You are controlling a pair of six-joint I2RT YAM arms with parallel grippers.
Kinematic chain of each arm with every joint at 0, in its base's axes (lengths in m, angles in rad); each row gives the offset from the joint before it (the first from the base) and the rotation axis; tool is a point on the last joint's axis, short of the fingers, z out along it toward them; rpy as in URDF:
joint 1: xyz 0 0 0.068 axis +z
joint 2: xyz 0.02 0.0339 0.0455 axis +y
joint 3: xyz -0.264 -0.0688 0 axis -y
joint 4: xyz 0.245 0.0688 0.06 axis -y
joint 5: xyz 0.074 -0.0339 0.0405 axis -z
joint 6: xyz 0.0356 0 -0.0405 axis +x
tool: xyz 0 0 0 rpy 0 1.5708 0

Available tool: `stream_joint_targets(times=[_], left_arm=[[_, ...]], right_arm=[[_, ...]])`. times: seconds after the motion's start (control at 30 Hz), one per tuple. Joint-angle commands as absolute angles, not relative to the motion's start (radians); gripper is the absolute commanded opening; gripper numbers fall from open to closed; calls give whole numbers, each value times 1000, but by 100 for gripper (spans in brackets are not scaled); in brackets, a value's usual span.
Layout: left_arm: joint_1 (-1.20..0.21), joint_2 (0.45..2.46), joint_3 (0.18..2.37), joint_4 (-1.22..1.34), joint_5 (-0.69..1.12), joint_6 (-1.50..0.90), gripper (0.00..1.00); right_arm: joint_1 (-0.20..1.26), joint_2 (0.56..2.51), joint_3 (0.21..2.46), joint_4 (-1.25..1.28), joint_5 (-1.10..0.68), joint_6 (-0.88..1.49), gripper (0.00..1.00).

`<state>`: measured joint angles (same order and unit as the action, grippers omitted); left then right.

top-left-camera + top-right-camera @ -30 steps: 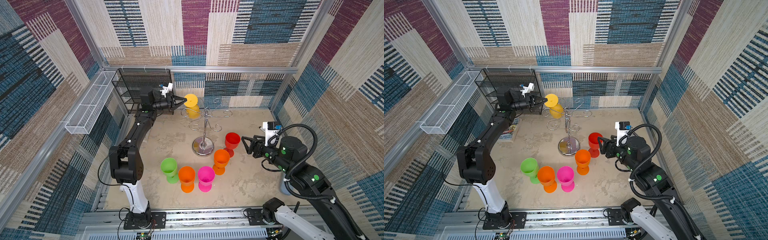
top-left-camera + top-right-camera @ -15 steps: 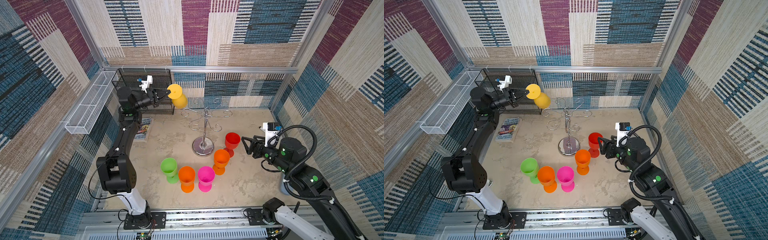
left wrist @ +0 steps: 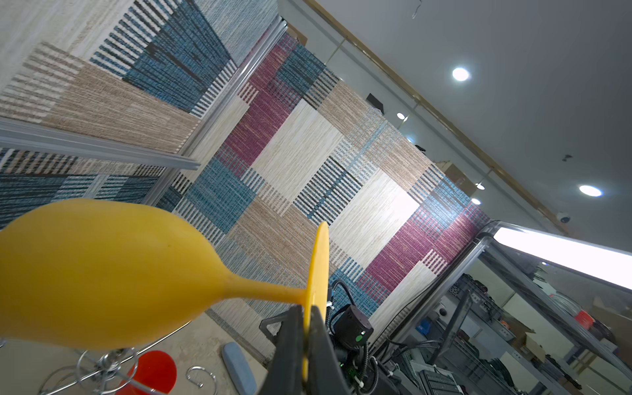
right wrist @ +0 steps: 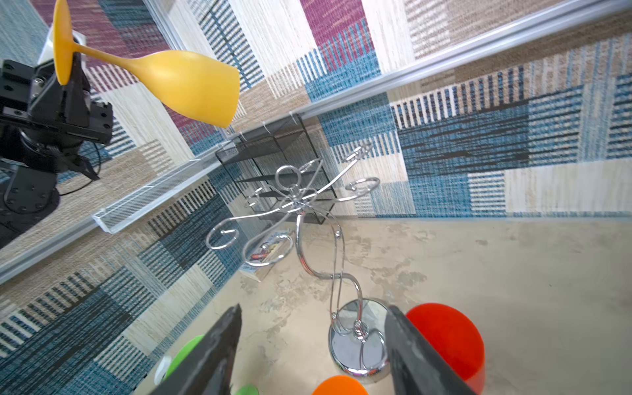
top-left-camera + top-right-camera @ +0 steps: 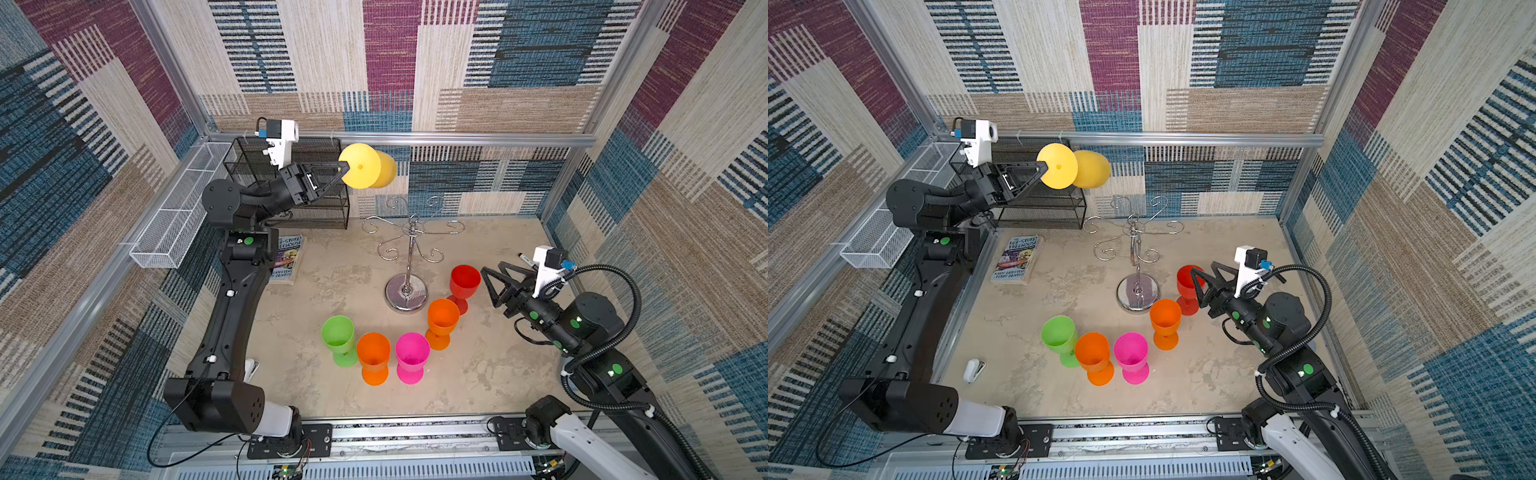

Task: Take the wine glass off the wine glass rack
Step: Pick up the wine glass from the wine glass rack.

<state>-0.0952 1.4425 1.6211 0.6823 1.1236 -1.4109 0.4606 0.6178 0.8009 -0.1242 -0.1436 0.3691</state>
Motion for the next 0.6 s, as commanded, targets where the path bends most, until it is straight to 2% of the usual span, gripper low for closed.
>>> stream_joint_targets(times=[0.0, 0.1, 0.27, 0.47, 0.57], left_arm=[[-147, 1417, 1582, 881, 1075, -1527, 0], [-207, 1388, 1535, 928, 1047, -1547, 0], [-291, 1338, 1432, 1015, 996, -1568, 0], [-345, 1318, 1336, 1145, 957, -1643, 0], [-358, 1319, 1310, 1203, 938, -1676, 0]], right_arm=[[462, 638, 782, 111, -233, 414, 68], [461, 670, 752, 242, -290, 446, 68], [448, 741, 651, 600, -439, 533, 65], [337, 918, 594, 1070, -637, 770, 61], [313, 1002, 619, 1211, -698, 836, 62]])
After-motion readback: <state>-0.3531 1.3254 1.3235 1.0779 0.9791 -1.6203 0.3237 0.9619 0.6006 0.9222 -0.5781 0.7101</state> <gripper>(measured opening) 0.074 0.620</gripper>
